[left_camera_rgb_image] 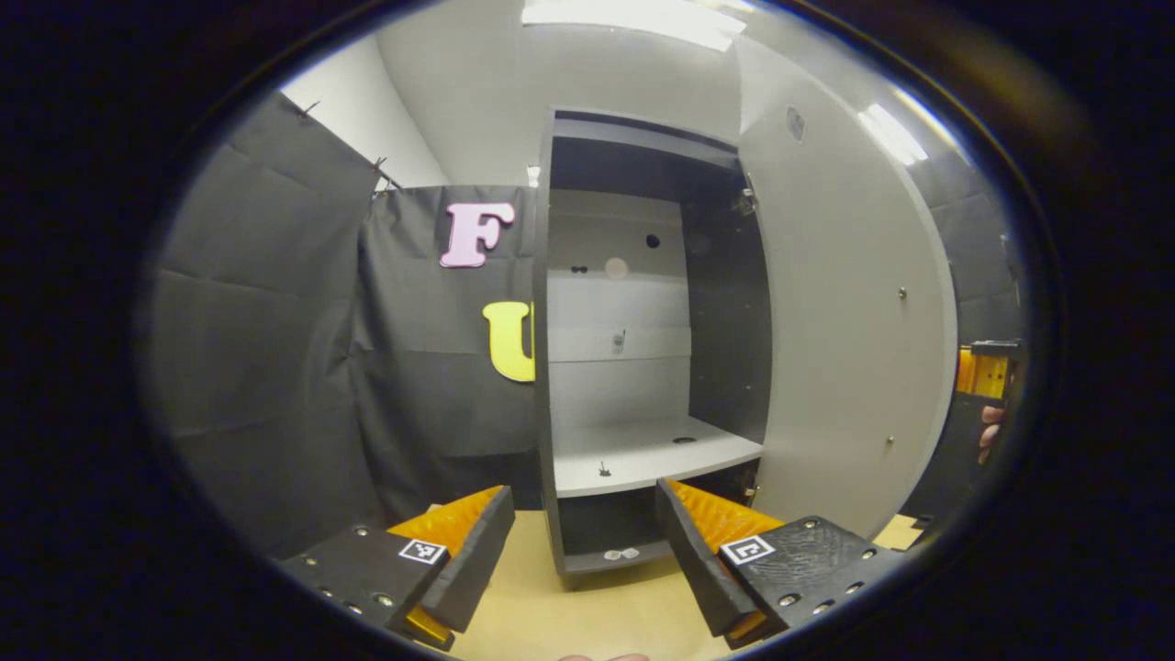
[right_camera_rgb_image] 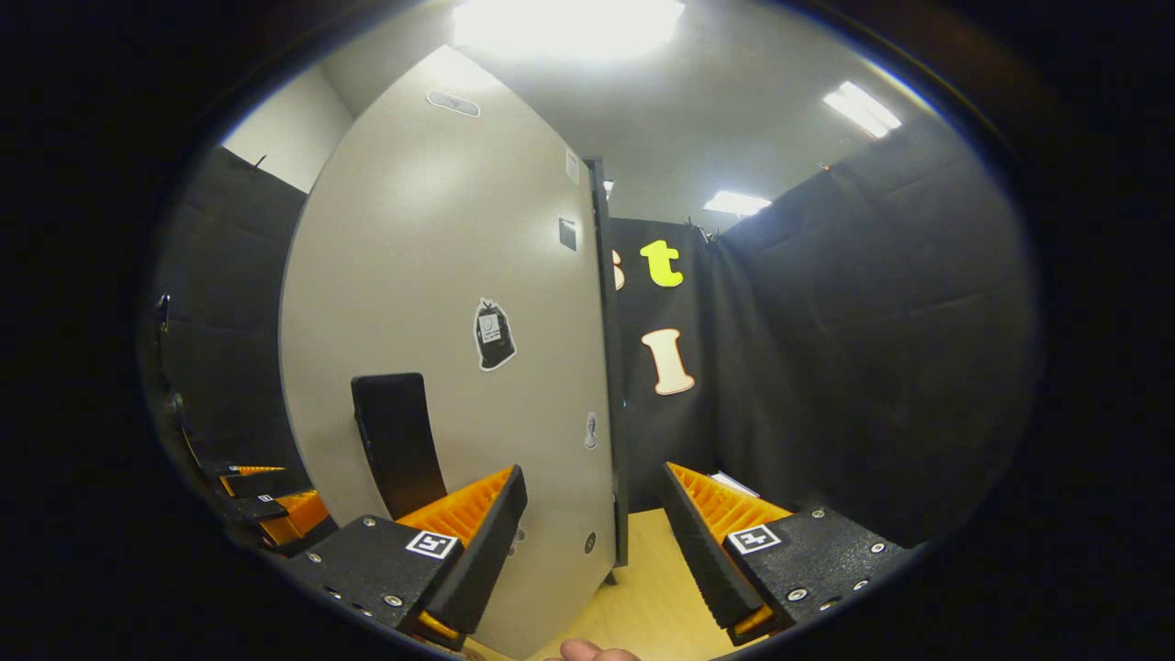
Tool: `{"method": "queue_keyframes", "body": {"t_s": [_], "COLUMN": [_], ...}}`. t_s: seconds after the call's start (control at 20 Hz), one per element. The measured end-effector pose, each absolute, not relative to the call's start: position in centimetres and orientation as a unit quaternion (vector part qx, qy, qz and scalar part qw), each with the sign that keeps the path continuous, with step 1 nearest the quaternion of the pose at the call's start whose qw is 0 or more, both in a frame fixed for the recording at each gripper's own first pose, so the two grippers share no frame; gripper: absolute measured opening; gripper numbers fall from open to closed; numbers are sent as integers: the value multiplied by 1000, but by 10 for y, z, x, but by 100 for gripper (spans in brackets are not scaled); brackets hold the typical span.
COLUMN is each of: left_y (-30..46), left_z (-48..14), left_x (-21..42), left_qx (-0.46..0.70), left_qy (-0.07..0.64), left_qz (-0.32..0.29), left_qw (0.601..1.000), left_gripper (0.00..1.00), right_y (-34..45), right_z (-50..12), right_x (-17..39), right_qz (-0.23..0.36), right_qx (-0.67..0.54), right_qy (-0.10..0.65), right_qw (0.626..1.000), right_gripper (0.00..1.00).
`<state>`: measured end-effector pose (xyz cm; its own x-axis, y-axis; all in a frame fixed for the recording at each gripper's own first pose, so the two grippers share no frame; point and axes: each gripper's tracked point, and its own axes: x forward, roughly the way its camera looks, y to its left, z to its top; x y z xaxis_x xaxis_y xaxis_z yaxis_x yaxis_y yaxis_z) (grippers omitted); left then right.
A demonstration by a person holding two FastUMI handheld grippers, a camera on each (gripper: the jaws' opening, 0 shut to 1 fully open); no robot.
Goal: Open the cabinet door with the right hand, grasp the bottle in the cabinet with the left hand and place it on the coaster, then close the cabinet door with the right hand.
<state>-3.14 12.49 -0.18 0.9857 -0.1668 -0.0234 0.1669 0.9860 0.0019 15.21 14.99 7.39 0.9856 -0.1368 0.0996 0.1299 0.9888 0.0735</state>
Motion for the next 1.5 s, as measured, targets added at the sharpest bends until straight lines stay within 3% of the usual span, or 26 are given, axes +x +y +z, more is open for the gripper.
{"method": "queue_keyframes", "body": {"t_s": [0.25,0.55,1.15,1.5], "left_y": [142,127,67,36], "left_z": [0,10,51,61], "left_x": [-32,-37,-24,-20], "left_qx": [-4,-11,1,-1], "left_qy": [13,0,-27,-33], "left_qz": [-85,-79,-42,-45], "left_qw": [996,997,999,998], "left_gripper": [92,89,95,91], "right_y": [165,177,172,160], "right_z": [77,74,65,62], "right_x": [172,179,202,212], "right_qz": [-99,-64,15,23], "right_qx": [9,21,35,49], "right_qy": [-56,-48,-21,-2], "right_qw": [994,997,999,999], "right_gripper": [89,93,93,93]}}
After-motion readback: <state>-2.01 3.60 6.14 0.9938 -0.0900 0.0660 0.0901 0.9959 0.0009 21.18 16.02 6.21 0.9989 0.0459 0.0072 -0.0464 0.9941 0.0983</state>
